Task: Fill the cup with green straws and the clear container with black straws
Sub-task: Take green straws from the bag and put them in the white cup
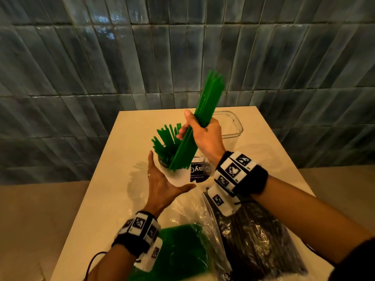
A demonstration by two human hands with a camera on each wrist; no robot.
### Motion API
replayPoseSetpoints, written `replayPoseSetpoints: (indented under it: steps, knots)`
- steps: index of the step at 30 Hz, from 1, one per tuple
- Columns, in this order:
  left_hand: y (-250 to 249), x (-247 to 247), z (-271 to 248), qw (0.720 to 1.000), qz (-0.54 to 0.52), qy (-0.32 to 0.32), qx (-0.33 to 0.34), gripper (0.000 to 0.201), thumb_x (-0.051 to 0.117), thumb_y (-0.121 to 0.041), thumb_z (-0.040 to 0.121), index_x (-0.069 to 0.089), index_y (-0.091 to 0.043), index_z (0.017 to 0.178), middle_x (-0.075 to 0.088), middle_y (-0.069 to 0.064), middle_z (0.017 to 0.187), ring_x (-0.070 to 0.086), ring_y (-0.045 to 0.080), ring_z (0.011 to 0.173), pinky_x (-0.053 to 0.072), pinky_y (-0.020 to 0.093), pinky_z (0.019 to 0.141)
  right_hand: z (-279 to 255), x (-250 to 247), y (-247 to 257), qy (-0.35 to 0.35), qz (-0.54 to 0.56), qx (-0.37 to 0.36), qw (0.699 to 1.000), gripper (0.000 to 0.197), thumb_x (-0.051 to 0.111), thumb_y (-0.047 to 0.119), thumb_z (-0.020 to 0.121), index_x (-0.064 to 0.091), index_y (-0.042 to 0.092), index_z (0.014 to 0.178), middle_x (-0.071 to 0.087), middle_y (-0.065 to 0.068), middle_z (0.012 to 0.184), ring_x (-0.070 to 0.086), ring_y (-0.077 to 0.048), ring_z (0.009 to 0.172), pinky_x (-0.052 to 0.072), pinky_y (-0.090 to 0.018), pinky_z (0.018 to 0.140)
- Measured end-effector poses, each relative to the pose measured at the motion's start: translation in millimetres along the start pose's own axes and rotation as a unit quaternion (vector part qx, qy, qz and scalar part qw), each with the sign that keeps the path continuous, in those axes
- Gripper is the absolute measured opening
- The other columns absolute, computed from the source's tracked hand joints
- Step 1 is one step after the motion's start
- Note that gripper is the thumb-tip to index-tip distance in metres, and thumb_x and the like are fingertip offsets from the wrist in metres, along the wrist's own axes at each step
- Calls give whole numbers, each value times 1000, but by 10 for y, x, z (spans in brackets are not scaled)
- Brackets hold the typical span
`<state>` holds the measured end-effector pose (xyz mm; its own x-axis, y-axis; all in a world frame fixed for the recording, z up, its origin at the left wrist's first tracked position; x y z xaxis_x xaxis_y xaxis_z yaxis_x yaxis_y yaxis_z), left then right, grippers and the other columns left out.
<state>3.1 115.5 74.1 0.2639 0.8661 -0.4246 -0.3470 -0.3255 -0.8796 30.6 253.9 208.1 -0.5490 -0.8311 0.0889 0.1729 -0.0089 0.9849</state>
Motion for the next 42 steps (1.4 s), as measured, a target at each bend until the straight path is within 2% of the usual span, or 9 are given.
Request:
replayPoseSetpoints:
  steps: [6,12,19,21,26,31,34,38,42]
  knots:
    - [97,78,254,998,6,9,-54,129,87,-27,60,-8,-14,145,43,9,143,51,27,122,36,25,93,219,159,-123,-1,-53,-17,998,30,58,33,91,63,15,67,68,-3,62,68,-21,62,58,-36,72]
    - [161,57,212,998,14,-7,-60,122,87,-34,60,2,-15,146,47,9,140,50,26,122,37,25,92,410,137,-254,-31,-56,-23,998,31,59,35,90,66,12,72,71,-6,69,70,-21,69,58,-31,75]
    - [156,59,215,997,19,0,-72,121,87,-35,60,5,-14,146,43,9,142,46,25,126,34,21,93,368,88,-500,-19,-159,-8,987,41,63,41,85,66,1,91,70,-14,87,64,-20,75,50,-22,63]
    - [134,62,234,997,19,8,-71,123,88,-35,58,5,-14,146,43,9,142,46,24,126,34,22,95,344,88,-595,7,-173,6,985,39,66,41,83,63,5,97,68,-8,91,64,-16,83,52,-22,68]
    - [42,28,367,996,-45,9,-75,128,87,-56,42,9,-32,142,42,0,142,47,18,126,43,40,103,252,96,-712,50,-226,-33,972,34,79,35,71,64,20,96,61,-7,111,61,-18,100,51,-39,93]
    - [-99,29,547,993,-92,16,-78,126,90,-36,52,6,-29,145,51,-2,134,50,16,122,41,39,105,229,74,-570,49,-200,-54,977,90,88,39,56,42,25,132,41,1,134,42,-11,118,41,-24,99]
    - [-167,44,604,993,-84,14,-77,126,89,-38,52,5,-31,145,52,-2,133,51,19,122,42,44,104,252,82,-528,25,-166,-46,985,108,88,42,54,27,29,142,36,5,140,37,-14,126,37,-32,104]
    - [-193,75,629,995,-50,22,-83,118,89,-34,57,11,-26,145,45,5,141,46,24,126,39,45,106,262,137,-492,29,-147,-2,989,79,66,54,76,29,30,142,35,-5,147,38,-19,127,33,-32,100]
    - [-218,60,637,996,-32,14,-78,89,89,-31,58,41,-17,132,55,2,130,54,21,114,45,33,95,254,208,-538,56,-123,51,989,60,32,62,91,44,26,137,41,-4,146,39,-20,132,25,-28,100]
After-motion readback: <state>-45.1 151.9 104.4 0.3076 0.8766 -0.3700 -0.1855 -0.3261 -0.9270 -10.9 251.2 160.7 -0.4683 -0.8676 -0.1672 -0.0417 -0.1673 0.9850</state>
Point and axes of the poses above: each hand's wrist, its own z-axis towards the middle knuckle, its own x-axis out of the palm, y = z × x, the point moved 5 cm from there along z, towards the middle knuckle
